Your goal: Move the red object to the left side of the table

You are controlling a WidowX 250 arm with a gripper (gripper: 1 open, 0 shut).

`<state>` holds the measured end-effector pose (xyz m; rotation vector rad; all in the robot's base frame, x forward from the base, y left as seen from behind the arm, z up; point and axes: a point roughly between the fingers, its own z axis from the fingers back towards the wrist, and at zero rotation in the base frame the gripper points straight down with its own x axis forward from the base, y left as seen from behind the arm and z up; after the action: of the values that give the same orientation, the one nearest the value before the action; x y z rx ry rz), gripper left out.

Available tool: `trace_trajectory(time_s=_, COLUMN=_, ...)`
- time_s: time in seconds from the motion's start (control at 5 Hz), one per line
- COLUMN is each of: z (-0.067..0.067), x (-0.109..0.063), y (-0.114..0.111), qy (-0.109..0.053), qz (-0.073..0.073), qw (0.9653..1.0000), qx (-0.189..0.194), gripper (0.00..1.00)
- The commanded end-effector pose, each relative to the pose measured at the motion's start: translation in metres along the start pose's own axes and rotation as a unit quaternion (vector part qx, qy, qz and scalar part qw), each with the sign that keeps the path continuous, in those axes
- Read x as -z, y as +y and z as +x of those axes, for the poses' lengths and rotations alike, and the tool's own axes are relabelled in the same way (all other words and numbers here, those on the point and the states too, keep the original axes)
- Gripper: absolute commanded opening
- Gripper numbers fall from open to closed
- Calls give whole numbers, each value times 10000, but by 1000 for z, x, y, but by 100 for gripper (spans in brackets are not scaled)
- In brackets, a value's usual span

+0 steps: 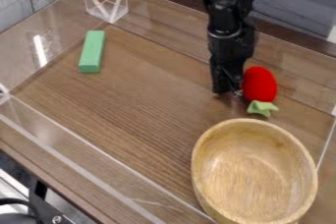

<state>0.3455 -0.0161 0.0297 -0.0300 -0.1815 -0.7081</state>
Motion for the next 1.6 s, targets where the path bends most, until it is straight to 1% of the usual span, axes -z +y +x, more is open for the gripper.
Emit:
trace_trajectory(time_s=0.0, z=11, x=-25, y=17, qy=-273, qz=125, qw=9993, qx=202, gripper=0)
trace_trajectory(time_s=0.2, z=10, x=-33, y=21, qy=-323, qz=57, qw=9987, qx=399, gripper=0)
trace_trajectory(time_s=0.4, z=19, x=-33, y=18, qy=-354, qz=-24, qw=9978, qx=568, gripper=0)
trace_trajectory(time_s=0.6, z=29, x=-28, y=11, qy=-364, qz=-143, qw=9963, qx=771, gripper=0)
trace_trajectory(time_s=0.8, z=25, x=-55, y=16, qy=-408, qz=53, qw=9940, qx=1013, gripper=0)
trace_trajectory(time_s=1.0, z=29, x=-78, y=24, qy=-414, qz=381, qw=9953, qx=793, gripper=0)
trace_trajectory(time_s=1.2, z=35, x=-69, y=21, qy=-421, qz=376, qw=9953, qx=793, gripper=100)
trace_trajectory(time_s=1.4, z=43, x=-65, y=11, qy=-456, qz=281, qw=9943, qx=923, gripper=100)
